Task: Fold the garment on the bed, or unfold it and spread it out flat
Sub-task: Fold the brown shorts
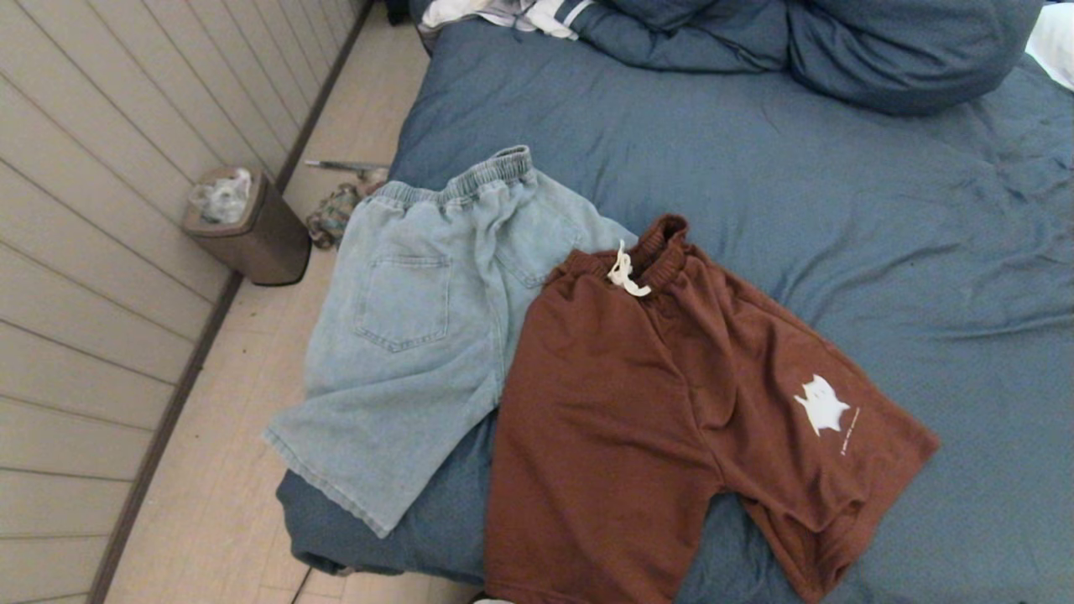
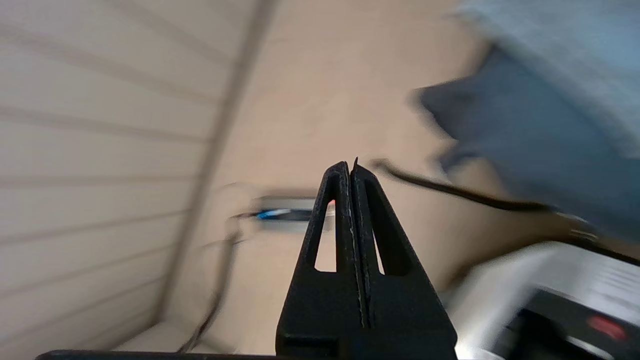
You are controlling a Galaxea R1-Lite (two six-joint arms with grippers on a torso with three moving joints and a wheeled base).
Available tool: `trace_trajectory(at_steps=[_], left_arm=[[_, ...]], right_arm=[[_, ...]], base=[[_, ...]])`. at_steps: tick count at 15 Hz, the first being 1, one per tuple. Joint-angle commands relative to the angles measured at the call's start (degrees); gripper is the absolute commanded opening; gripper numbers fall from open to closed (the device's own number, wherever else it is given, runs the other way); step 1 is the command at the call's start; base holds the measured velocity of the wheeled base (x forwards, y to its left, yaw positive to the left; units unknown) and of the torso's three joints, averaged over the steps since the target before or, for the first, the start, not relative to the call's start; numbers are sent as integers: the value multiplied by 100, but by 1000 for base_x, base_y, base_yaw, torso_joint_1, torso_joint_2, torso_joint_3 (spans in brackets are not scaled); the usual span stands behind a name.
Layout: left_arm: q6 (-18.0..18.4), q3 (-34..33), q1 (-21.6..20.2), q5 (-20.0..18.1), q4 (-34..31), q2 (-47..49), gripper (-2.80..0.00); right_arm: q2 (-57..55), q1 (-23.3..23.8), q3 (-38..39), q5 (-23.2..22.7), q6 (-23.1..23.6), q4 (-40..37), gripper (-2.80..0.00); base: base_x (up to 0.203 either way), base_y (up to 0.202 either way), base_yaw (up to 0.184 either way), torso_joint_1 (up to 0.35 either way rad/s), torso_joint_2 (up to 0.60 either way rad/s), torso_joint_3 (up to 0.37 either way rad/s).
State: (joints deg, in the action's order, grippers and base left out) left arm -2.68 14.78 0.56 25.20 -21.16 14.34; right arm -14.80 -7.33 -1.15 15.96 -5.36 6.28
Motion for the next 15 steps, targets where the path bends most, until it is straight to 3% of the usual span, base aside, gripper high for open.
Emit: trace_trajectory(at_steps=[1, 2, 4, 6, 7, 9, 12, 15], left_arm=[[74, -281, -217, 15, 131, -450, -280], [257, -317, -159, -358, 168, -851, -280], [744, -498, -103, -1722, 208, -1402, -280], [972, -785, -77, -2623, 274, -1426, -280], [969, -818, -65, -2781, 296, -1428, -280], [989, -819, -68, -2749, 296, -1430, -280], [938, -876, -70, -2638, 455, -1440, -280], [945, -1047, -74, -2626, 885, -1426, -280]], right_arm=[[-23, -6, 20, -80, 37, 41, 0], [-23, -3, 60, -244, 62, 156, 0], [-25, -5, 124, -937, 268, 343, 0], [-28, -6, 132, -1548, 417, 235, 0], [-26, -6, 132, -1591, 432, -46, 0], [-31, -6, 132, -1579, 444, -629, 0], [-23, -6, 132, -1578, 476, -599, 0], [-23, 3, 124, -1473, 566, 92, 0]], base=[[0, 0, 0, 0, 0, 0], [0, 0, 0, 0, 0, 0], [0, 0, 0, 0, 0, 0], [0, 0, 0, 0, 0, 0], [0, 0, 0, 0, 0, 0], [0, 0, 0, 0, 0, 0], [0, 0, 0, 0, 0, 0], [0, 0, 0, 0, 0, 0]])
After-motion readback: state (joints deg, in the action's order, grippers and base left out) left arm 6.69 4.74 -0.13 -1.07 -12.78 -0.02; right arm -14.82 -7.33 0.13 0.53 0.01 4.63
